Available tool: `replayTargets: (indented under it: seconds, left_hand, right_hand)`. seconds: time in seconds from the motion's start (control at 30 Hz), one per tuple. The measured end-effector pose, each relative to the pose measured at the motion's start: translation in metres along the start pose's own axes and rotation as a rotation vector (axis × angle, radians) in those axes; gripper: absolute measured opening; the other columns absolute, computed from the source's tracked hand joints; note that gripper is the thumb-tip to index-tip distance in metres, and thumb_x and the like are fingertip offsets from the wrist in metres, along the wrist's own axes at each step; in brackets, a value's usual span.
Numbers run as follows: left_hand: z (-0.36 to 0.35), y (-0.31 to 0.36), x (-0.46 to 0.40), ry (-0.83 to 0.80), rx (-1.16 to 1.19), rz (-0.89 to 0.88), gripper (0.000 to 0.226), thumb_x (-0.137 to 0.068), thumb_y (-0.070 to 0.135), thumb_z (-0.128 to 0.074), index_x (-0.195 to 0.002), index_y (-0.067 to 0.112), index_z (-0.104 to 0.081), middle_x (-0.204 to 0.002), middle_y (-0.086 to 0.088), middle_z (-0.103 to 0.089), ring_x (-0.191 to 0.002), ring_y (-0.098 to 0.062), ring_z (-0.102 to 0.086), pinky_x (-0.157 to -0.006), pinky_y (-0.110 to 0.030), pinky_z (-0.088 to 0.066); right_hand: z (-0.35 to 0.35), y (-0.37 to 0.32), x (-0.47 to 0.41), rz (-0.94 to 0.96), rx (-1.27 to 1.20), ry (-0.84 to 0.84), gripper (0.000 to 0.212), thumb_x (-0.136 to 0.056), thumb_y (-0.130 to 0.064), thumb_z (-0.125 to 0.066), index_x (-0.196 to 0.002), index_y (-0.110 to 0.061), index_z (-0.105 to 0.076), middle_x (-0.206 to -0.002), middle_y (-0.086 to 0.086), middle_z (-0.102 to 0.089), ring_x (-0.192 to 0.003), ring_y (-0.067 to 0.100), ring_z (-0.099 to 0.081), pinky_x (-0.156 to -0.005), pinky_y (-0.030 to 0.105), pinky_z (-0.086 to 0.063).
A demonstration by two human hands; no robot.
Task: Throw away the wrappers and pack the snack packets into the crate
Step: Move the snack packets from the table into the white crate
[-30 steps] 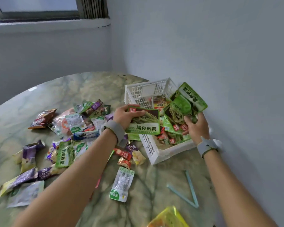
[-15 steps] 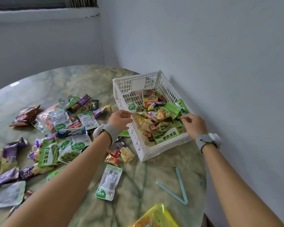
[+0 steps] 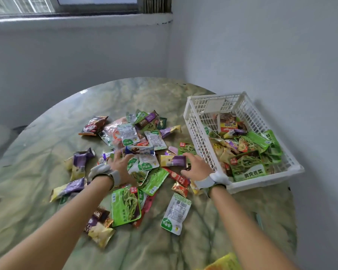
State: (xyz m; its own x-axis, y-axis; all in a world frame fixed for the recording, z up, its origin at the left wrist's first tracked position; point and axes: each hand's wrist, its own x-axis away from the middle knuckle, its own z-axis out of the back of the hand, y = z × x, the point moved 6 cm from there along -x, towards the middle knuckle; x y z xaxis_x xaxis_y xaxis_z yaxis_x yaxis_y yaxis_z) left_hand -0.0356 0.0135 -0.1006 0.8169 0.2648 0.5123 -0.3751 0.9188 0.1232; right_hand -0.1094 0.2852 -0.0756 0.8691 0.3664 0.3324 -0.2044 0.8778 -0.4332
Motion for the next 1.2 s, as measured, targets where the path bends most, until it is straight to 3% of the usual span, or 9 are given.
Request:
replayTargets:
  seconds: [0.1,0.23,0.37,0.5,0.63,0.83,0.93,1.03,1.2]
  left_hand:
    - [-0.042,-0.006,-0.001,-0.174,-0.087,-0.105,0.148,-0.042,0.066,-0.084,-0.139,0.051,0.027,-0.154,-0.004,0.031,-0.142,-0.050,0.015,-0.112,-0.068,-0.014]
    - [-0.051,0.009,0.002,0.162,-0.283,-0.379,0.159,-0.033,0.077,-0.072,-0.118,0.039,0.056,-0.147,-0.006,0.044,-0.126,-0.042,0.043,-0.105,-0.073,-0.017]
    - [-0.067,-0.011,-0.011,-0.107,-0.075,-0.183,0.126,-0.067,0.043,-0.082,-0.144,0.051,0.017,-0.159,-0.011,0.015,-0.143,-0.052,0.000,-0.109,-0.068,-0.025]
    - [-0.067,-0.015,-0.009,-0.075,-0.159,-0.214,0.120,-0.063,0.061,-0.077,-0.145,0.053,0.011,-0.162,0.001,0.010,-0.143,-0.050,-0.004,-0.099,-0.069,-0.036]
    - [-0.065,-0.016,-0.007,-0.037,-0.224,-0.229,0.102,-0.078,0.051,-0.070,-0.150,0.043,0.001,-0.161,-0.006,-0.005,-0.139,-0.053,-0.013,-0.098,-0.059,-0.044]
    - [-0.059,-0.015,0.016,0.131,-0.180,-0.273,0.066,-0.090,0.012,-0.055,-0.140,0.026,-0.014,-0.132,-0.009,-0.046,-0.122,-0.044,-0.040,-0.071,-0.047,-0.056]
    - [-0.051,-0.024,0.024,0.187,-0.167,-0.313,0.062,-0.090,0.016,-0.055,-0.136,0.026,-0.015,-0.124,-0.006,-0.052,-0.109,-0.033,-0.051,-0.066,-0.039,-0.054]
    - [-0.040,-0.035,0.027,0.247,0.011,-0.371,0.053,-0.085,0.010,-0.059,-0.128,0.028,-0.033,-0.122,-0.001,-0.058,-0.097,-0.027,-0.059,-0.068,-0.038,-0.053]
    - [-0.010,-0.043,0.034,0.357,0.509,-0.367,0.031,-0.085,0.022,-0.071,-0.108,0.028,-0.051,-0.101,-0.007,-0.070,-0.079,-0.025,-0.066,-0.065,-0.036,-0.056]
  right_hand:
    - [-0.048,0.000,-0.011,-0.156,0.324,-0.154,0.115,-0.072,-0.046,-0.075,-0.150,-0.036,0.009,-0.158,0.022,0.002,-0.130,0.048,-0.040,-0.097,0.051,-0.043]
    - [-0.069,-0.009,-0.026,-0.184,0.381,-0.195,0.098,-0.086,-0.033,-0.065,-0.149,-0.042,0.009,-0.160,0.017,0.005,-0.135,0.051,-0.027,-0.102,0.057,-0.033]
    - [-0.075,-0.028,-0.028,-0.073,0.327,-0.255,0.094,-0.083,-0.015,-0.067,-0.150,-0.041,-0.006,-0.136,0.019,-0.038,-0.114,0.041,-0.051,-0.078,0.038,-0.043]
    - [-0.086,-0.044,-0.016,-0.140,0.173,-0.138,0.072,-0.084,-0.009,-0.065,-0.146,-0.025,-0.032,-0.138,0.015,-0.041,-0.118,0.034,-0.051,-0.088,0.034,-0.045]
    - [-0.087,-0.052,-0.013,-0.152,0.042,0.030,0.060,-0.079,-0.004,-0.062,-0.136,-0.018,-0.048,-0.130,0.013,-0.056,-0.110,0.032,-0.058,-0.087,0.036,-0.050]
    - [-0.088,-0.079,-0.002,-0.065,0.145,0.107,0.091,-0.075,0.003,-0.056,-0.146,-0.040,-0.018,-0.091,0.011,-0.065,-0.080,0.033,-0.062,-0.055,0.036,-0.047]
    - [-0.088,-0.087,0.004,-0.019,0.150,0.114,0.072,-0.076,-0.001,-0.054,-0.138,-0.033,-0.043,-0.108,0.006,-0.065,-0.101,0.032,-0.054,-0.068,0.036,-0.046]
    - [-0.074,-0.074,0.009,-0.126,-0.068,0.238,0.047,-0.070,0.002,-0.054,-0.108,-0.020,-0.070,-0.105,0.010,-0.070,-0.095,0.030,-0.054,-0.066,0.030,-0.040]
    - [-0.031,-0.045,0.019,-0.212,-0.379,0.329,0.039,-0.071,0.008,-0.055,-0.090,-0.017,-0.077,-0.085,0.007,-0.073,-0.047,0.003,-0.040,-0.042,0.015,-0.028]
